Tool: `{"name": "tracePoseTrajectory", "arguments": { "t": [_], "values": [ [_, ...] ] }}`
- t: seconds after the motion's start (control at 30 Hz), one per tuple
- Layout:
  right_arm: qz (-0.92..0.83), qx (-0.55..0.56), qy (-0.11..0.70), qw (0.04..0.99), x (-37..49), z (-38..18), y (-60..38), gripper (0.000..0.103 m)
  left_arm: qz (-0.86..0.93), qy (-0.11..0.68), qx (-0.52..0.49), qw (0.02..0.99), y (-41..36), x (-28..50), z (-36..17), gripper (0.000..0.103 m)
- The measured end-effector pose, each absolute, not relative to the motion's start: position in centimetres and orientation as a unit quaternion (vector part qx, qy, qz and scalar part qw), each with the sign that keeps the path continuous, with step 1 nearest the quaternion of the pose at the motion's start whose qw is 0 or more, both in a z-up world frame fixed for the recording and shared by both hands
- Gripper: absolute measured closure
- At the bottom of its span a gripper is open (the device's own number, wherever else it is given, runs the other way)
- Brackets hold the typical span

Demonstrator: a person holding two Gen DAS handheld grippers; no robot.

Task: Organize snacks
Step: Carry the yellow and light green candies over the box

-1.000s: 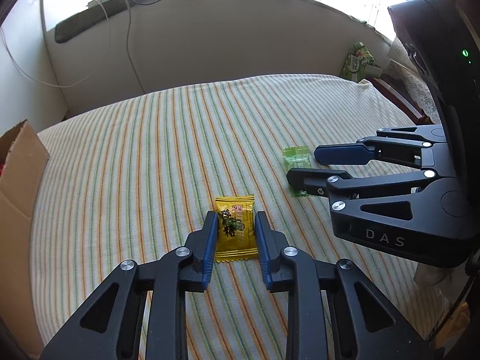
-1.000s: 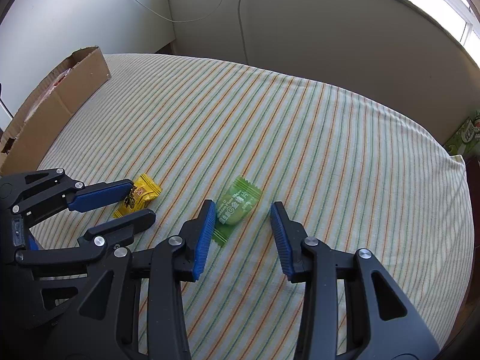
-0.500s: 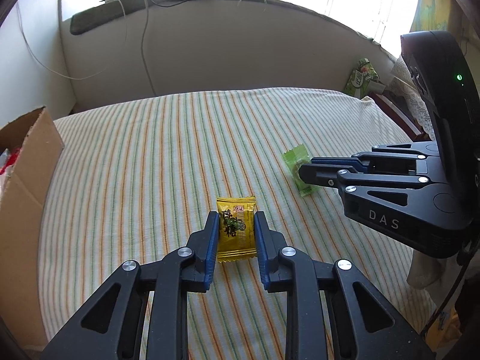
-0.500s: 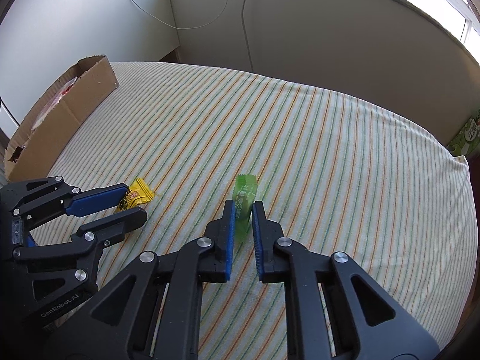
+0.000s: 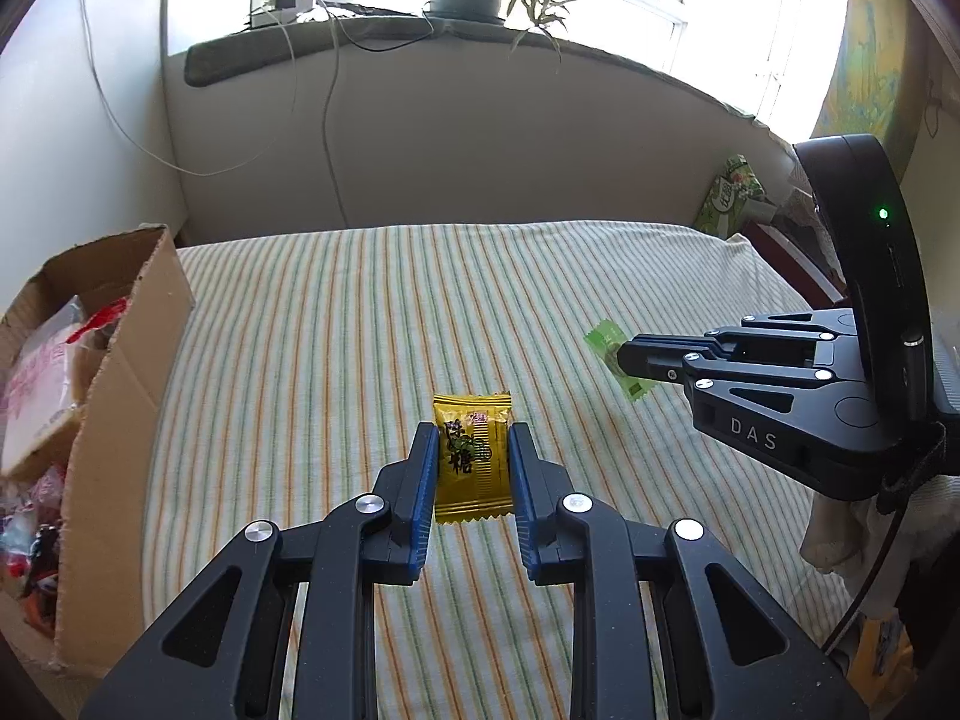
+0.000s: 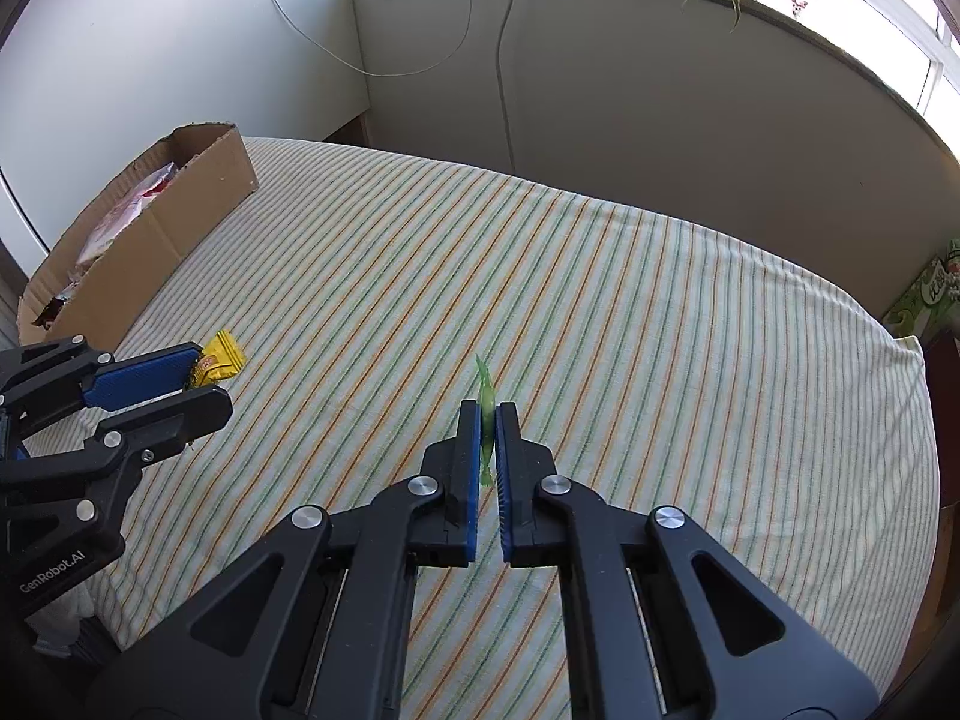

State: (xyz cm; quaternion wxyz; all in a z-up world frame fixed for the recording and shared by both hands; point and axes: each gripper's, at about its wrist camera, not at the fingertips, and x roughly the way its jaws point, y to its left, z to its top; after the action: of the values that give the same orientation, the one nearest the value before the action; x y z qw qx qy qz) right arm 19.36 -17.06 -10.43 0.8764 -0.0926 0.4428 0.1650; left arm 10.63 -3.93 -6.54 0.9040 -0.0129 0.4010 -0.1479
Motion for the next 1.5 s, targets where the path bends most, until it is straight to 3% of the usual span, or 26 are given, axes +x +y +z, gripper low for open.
{"name": "tracePoseTrajectory", "arguments": {
  "t": [0.7,1.5],
  "values": [
    [0.227,-0.112,0.369,0.894,17.7,-3.4,-8.4,0.098,-0.07,0.336,-0.042,0.938,4.7,8.0,-1.8,0.081],
    [0.327,-0.138,0.361,0.862,18.6,-3.5,6.4,0.098,0.011,0.328,-0.068,0.942,13.4,6.4,-2.0,0.081]
  ]
}}
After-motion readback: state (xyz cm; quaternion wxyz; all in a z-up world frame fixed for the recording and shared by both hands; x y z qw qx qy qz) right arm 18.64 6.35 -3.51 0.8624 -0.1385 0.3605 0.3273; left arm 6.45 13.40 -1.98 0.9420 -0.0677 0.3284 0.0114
